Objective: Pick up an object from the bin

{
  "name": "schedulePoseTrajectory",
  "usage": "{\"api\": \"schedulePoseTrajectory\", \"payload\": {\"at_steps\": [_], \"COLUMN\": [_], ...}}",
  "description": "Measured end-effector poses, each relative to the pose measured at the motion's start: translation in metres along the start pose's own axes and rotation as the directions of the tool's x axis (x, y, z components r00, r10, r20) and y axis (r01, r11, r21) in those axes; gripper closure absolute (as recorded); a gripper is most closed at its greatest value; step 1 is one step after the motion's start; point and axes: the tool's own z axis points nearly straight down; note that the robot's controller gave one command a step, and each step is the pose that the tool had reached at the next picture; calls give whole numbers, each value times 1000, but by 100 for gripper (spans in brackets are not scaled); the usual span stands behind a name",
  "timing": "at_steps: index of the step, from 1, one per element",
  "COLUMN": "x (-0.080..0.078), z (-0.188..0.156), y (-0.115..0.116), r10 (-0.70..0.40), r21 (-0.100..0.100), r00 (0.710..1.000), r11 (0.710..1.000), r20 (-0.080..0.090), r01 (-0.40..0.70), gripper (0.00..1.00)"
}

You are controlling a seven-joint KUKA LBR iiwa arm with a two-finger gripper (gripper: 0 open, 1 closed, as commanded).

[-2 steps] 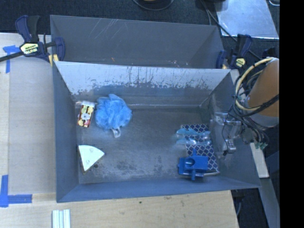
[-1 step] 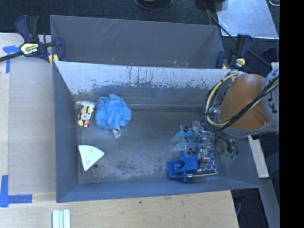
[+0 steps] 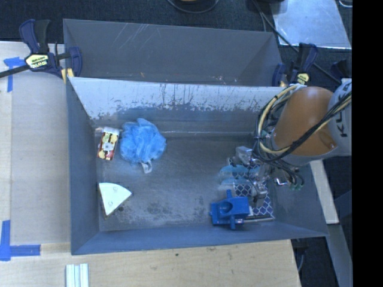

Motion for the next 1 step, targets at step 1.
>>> {"api": "schedulePoseTrajectory", "payload": {"at_steps": [1], "x": [-37], "z": [-2], "y": [6], "r10": [171], "r21": [-3], "r00": [985], "r11": [985], "r20": [8], "r01": [-171], "gripper": [100]}}
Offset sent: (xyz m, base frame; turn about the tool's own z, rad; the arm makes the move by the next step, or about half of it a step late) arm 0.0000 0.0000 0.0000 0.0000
